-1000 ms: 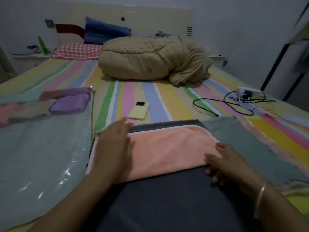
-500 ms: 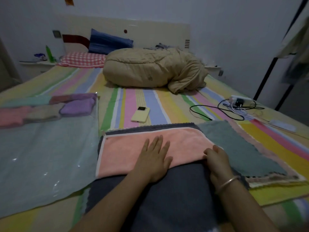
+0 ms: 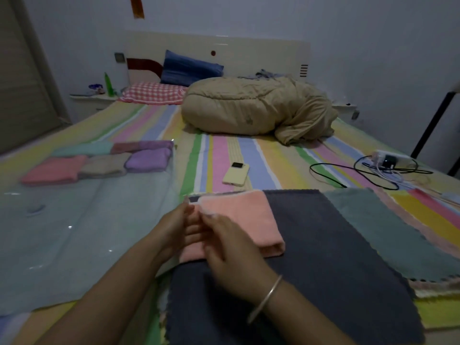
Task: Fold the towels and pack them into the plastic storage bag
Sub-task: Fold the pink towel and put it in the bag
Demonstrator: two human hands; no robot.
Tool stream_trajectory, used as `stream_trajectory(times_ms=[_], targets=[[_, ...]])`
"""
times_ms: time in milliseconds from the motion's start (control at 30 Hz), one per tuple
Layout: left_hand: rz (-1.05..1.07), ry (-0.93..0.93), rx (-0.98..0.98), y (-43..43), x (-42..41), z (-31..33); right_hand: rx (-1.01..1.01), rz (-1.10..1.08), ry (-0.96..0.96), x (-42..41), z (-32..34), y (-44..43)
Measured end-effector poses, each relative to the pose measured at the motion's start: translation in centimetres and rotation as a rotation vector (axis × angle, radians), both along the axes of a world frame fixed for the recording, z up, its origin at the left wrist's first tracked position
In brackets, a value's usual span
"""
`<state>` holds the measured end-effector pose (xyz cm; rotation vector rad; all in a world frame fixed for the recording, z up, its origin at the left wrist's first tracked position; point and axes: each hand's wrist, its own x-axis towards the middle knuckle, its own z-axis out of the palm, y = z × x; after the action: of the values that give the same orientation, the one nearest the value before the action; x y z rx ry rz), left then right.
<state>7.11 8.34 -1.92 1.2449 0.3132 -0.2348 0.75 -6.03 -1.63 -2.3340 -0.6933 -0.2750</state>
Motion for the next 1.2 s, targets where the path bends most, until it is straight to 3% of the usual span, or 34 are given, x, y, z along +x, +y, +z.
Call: stream_trajectory(times_ms=[133,200,333,433,567,733,767,867,967,1000,1067,1200], targets=[[-0.059,-0.120,0.297,1.1,0.7,-0.9,-0.100,0.103,0.101,-0.7,-1.8,0.5],[-0.037,-0.243,0.460,1.1,0.9,-1.4,-0.007,0.089,0.130,-0.9,-1.6,-0.3],[-0.065,-0.401,0.602,1.2,0.8,-1.7,0.134,-0.090,0.033,-0.2,-0.7,-3.1],[-0.019,-0.416,0.667,1.7,1.3,-1.9,0.010,-0.245,-0.073,1.0,-1.1,-5.9],[0.005,-0.386,0.720,2.4,1.7,-2.7,-0.245,-0.341,-0.027,1.8,-2.7,-8.0],[0.000,-0.391,0.795,2.4,1.9,-3.2,-0.313,-0.392,-0.120,2.1,-3.7,-8.5],[-0.009,-0.403,0.889,2.3,1.9,-3.0,-0.337,-0.382,-0.126,2.0,-3.9,-8.6],[-0.021,-0.406,1.426,1.3,1.4,-2.1,-0.280,-0.368,-0.078,1.9,-3.9,-8.6],[0.045,-0.726,1.529,-0.8,0.9,-0.5,0.023,-0.374,0.141,3.7,-2.5,-8.7],[-0.021,-0.841,1.515,-1.6,1.1,-0.2,0.063,-0.376,0.196,4.7,-1.9,-8.6],[-0.271,-0.902,1.574,-2.9,1.4,-0.2,-0.008,-0.365,0.291,7.0,-1.1,-8.0],[-0.620,-0.717,1.752,-3.3,2.3,-3.3,-0.400,-0.422,0.406,10.4,-1.1,-6.8]])
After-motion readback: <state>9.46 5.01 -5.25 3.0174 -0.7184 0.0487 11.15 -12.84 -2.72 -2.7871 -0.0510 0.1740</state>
